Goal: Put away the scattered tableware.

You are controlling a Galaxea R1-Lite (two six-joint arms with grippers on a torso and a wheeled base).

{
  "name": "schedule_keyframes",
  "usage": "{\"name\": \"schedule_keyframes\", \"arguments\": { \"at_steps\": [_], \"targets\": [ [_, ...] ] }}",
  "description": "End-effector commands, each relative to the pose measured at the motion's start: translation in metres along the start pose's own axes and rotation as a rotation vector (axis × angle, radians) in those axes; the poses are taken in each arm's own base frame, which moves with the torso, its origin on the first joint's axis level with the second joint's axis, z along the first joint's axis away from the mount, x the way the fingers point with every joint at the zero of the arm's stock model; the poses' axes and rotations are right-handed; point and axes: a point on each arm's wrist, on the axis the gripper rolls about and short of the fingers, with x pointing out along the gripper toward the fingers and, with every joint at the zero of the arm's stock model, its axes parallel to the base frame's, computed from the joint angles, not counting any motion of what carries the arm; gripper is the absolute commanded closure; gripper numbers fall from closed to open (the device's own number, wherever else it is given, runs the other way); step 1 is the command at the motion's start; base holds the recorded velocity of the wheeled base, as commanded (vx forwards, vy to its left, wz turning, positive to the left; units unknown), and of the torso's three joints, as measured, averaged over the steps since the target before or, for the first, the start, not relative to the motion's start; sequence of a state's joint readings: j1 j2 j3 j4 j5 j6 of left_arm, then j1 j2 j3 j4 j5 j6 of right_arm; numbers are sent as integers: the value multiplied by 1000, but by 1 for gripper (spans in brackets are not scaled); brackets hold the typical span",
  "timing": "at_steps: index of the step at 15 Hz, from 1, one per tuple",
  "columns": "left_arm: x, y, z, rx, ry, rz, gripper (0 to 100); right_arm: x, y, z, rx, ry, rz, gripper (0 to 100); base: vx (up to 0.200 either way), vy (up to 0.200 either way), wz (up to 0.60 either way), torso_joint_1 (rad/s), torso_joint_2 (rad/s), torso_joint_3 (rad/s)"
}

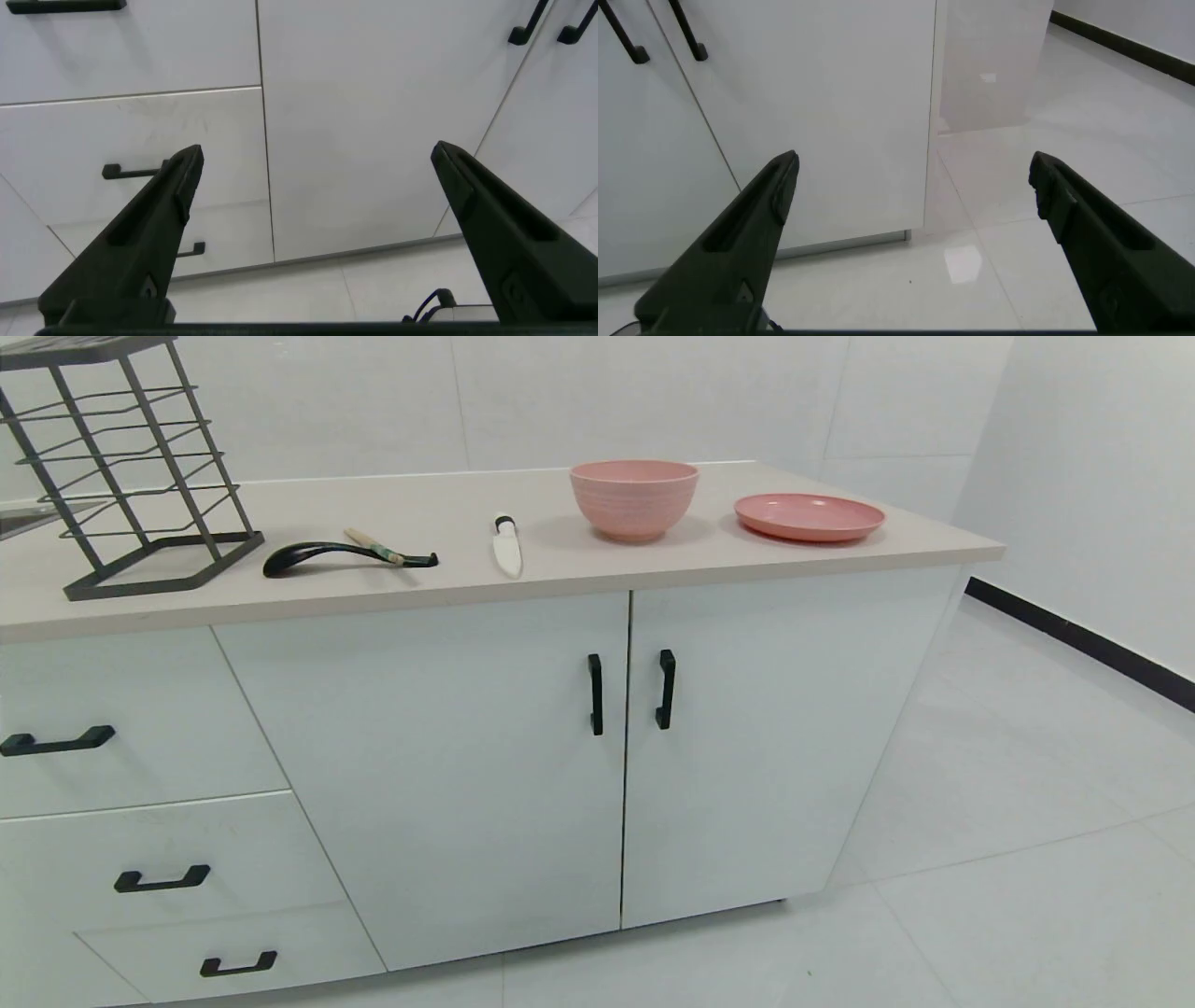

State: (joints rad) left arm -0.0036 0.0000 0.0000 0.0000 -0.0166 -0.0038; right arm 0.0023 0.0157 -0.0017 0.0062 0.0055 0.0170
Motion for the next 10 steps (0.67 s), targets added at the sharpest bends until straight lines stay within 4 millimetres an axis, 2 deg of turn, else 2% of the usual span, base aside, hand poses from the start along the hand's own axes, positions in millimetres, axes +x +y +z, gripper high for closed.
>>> {"name": "schedule_keyframes", "arguments": {
  "at_steps": [1,7,10],
  "targets": [
    [0,0,0,-1,0,2,0,0,0,0,0,0,0,0,0,0,0,0,0,0],
    [0,0,0,2,2,2,0,0,0,3,6,-37,2,0,0,0,0,0,0,0],
    [0,0,0,2,2,2,0,-10,1,37,-16,-206,11,0,0,0,0,0,0,0]
  ]
}}
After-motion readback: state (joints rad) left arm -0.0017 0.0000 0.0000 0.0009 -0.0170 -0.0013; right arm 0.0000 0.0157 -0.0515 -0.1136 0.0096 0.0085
